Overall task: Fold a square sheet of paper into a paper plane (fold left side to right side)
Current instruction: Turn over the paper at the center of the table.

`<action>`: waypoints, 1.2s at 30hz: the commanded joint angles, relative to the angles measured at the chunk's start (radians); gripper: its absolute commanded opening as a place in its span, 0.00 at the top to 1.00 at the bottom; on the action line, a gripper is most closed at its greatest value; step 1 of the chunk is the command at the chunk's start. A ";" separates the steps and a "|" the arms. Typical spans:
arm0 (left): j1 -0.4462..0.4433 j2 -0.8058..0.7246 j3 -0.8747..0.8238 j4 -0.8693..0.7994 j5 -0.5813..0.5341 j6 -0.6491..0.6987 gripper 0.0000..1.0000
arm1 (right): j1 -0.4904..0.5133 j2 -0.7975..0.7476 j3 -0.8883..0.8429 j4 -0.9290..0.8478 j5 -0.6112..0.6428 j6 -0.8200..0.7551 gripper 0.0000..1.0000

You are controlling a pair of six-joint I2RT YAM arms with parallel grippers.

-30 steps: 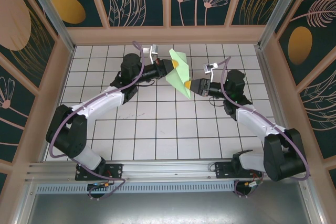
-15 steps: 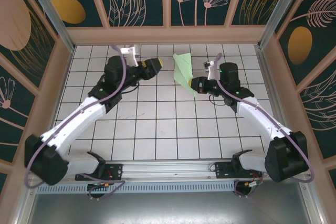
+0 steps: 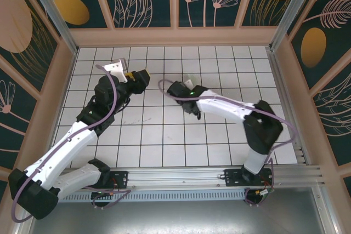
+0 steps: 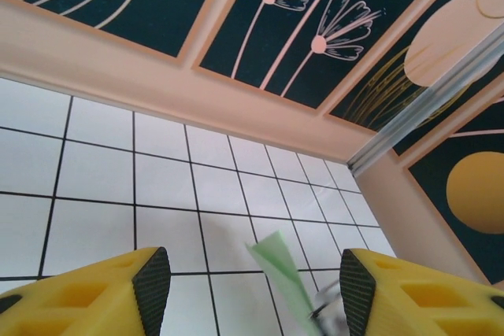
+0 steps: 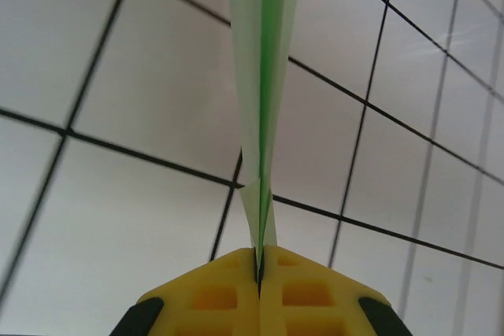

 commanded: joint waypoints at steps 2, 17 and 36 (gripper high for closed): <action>-0.001 -0.020 0.001 -0.007 -0.033 0.022 0.39 | 0.080 0.132 0.048 -0.148 0.210 -0.044 0.94; -0.001 0.026 0.036 -0.024 0.035 -0.001 0.37 | 0.189 0.229 0.074 -0.052 -0.208 -0.160 0.60; 0.003 0.325 -0.103 0.205 0.378 -0.230 0.37 | -0.242 -0.533 -0.384 0.414 -0.759 0.082 0.15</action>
